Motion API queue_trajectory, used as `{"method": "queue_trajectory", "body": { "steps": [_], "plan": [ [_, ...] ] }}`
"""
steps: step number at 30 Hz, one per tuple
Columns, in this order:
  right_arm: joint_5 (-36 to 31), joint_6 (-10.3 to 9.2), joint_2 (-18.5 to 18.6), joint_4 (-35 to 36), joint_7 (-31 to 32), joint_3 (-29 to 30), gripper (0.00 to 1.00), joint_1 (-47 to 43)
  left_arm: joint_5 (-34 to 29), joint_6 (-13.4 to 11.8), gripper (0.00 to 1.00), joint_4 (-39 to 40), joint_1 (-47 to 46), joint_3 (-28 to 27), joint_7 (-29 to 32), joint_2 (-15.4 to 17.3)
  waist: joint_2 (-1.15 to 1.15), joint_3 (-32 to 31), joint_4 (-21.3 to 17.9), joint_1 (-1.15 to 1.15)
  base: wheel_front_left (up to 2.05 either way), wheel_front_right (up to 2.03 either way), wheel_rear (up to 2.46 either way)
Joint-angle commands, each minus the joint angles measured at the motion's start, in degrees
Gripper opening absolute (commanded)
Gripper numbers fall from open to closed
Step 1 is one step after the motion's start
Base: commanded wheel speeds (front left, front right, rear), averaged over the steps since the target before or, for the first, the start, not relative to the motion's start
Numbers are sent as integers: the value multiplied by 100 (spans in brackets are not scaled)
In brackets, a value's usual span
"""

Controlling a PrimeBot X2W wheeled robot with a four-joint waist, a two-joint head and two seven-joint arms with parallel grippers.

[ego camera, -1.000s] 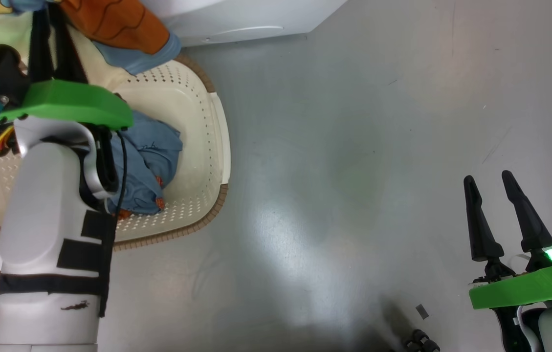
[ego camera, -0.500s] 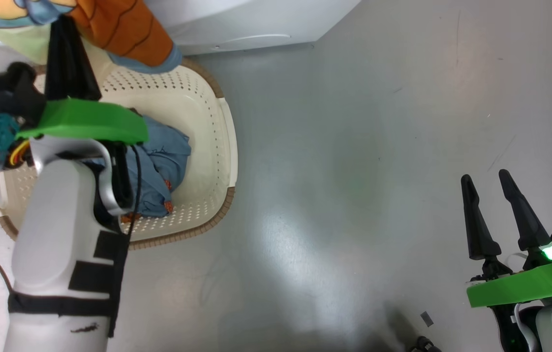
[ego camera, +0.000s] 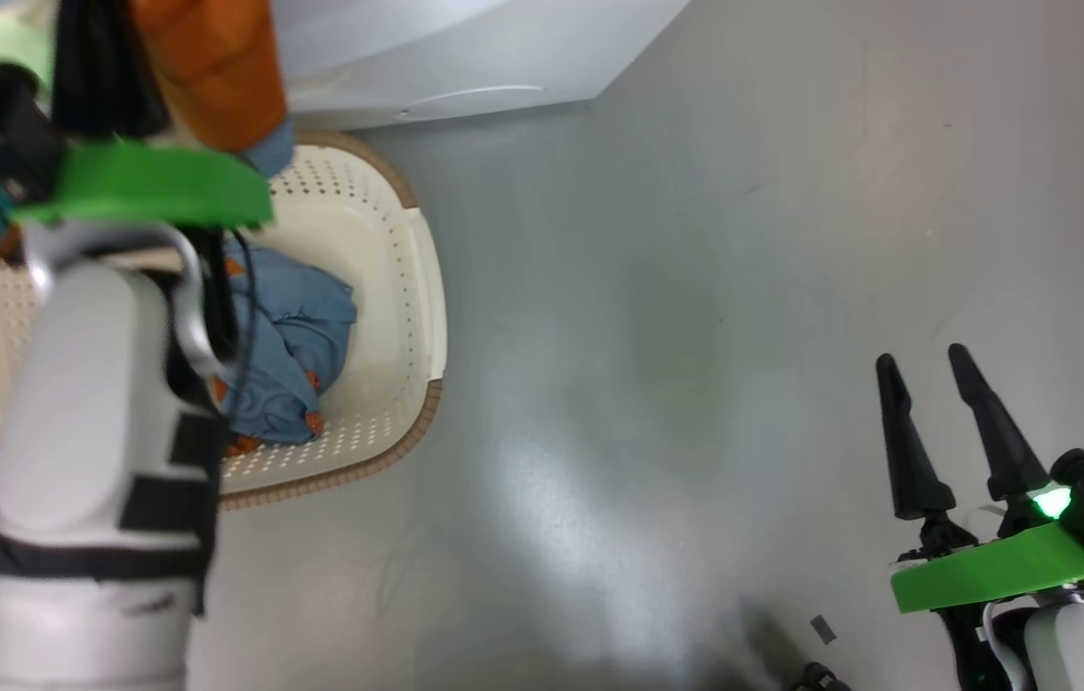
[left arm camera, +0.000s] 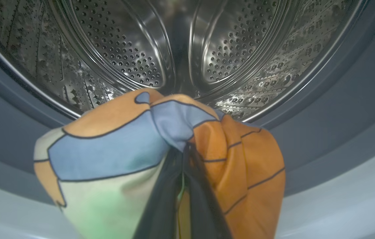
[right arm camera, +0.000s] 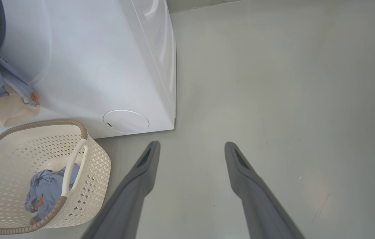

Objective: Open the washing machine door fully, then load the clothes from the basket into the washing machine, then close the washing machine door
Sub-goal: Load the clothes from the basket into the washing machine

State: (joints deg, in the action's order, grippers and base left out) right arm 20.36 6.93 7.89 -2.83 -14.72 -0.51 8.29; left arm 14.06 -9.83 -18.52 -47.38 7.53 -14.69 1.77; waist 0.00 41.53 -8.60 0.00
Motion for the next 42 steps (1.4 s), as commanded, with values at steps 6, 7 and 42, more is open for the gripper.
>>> {"method": "queue_trajectory", "body": {
  "steps": [6, 7, 42],
  "plan": [
    [90, 56, 9, 23, -28, -207, 100, -142, -297, -38, 0, -595, -918, -267, -30, 465, 0, -75, -287, 0, 0, 0, 0],
    [94, 56, 1, 6, -28, -219, 100, -150, -300, -34, 0, -772, -1091, -292, -30, 512, 0, -82, -338, 0, 0, 0, 0],
    [277, 56, -120, -303, -28, -664, 100, -583, -900, -418, 0, -2041, -4049, -706, -30, 2038, 0, 88, -1473, 0, 0, 0, 0]
  ]
}}
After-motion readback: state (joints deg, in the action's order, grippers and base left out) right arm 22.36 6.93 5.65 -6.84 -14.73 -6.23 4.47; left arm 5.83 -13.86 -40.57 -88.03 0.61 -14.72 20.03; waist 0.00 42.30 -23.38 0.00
